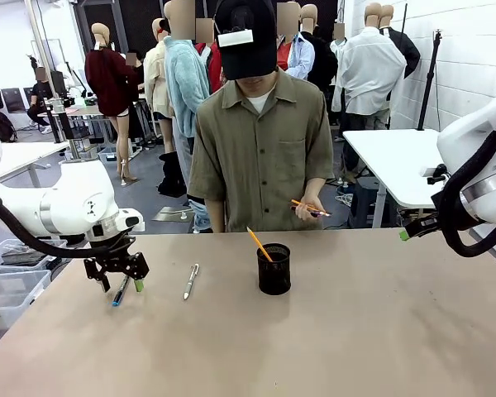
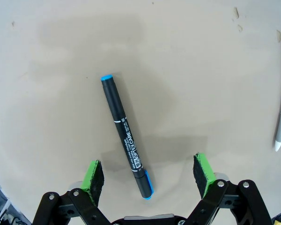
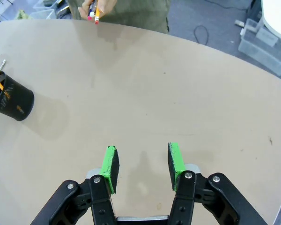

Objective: Place the pens into the pen holder.
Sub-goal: Pick up a writing instrument from the table and place it into the Pen holder.

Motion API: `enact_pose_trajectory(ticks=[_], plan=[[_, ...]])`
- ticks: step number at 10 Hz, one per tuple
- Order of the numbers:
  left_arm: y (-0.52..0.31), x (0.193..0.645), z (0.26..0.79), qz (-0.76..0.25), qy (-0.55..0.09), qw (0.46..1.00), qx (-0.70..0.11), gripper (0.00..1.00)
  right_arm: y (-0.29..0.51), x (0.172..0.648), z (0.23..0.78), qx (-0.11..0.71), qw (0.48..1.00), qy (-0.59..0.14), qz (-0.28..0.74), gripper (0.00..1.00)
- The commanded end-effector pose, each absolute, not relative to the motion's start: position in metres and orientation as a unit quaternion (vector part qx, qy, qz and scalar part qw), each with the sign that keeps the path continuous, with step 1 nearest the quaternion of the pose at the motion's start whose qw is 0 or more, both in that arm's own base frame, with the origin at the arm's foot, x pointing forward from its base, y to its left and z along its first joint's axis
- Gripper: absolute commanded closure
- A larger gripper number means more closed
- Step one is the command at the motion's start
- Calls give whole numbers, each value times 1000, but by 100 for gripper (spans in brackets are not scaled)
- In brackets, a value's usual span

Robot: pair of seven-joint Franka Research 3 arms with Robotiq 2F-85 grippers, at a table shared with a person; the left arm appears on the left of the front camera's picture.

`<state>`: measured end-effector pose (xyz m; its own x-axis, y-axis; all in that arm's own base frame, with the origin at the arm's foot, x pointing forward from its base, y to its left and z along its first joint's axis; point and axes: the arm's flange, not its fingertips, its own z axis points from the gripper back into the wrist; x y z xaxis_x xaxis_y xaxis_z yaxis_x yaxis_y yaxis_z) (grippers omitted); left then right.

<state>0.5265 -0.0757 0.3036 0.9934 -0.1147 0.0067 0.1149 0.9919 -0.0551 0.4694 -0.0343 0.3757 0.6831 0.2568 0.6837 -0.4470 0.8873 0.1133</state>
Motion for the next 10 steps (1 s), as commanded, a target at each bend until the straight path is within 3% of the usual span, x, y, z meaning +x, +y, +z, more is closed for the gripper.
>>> enact_pose_trajectory(ticks=[1,7,8,10], plan=[[-74,516,301,-64,-11,997,-41,0,-37,470,375,142,903,-352,200,45],[-78,528,299,-57,-3,998,-25,0,-37,470,375,142,903,-352,200,45],[-78,531,298,-56,-6,998,-22,15,-37,470,375,142,903,-352,200,45],[-77,537,293,-39,2,999,-9,54,-37,470,375,142,903,-352,200,45]])
